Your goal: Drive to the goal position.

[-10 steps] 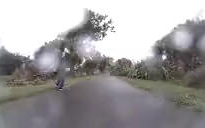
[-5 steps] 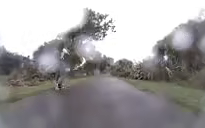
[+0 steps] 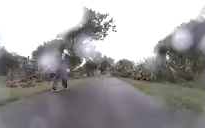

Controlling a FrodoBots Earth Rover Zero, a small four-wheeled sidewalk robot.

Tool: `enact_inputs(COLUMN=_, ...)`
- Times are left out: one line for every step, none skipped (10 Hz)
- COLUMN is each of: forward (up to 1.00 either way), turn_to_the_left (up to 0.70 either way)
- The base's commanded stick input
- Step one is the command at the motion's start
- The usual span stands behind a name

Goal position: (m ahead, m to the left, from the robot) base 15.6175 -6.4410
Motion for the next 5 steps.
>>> enact_inputs(forward=0.85, turn_to_the_left=0.0)
enact_inputs(forward=0.85, turn_to_the_left=0.0)
enact_inputs(forward=0.85, turn_to_the_left=0.0)
enact_inputs(forward=0.85, turn_to_the_left=0.0)
enact_inputs(forward=0.85, turn_to_the_left=0.0)
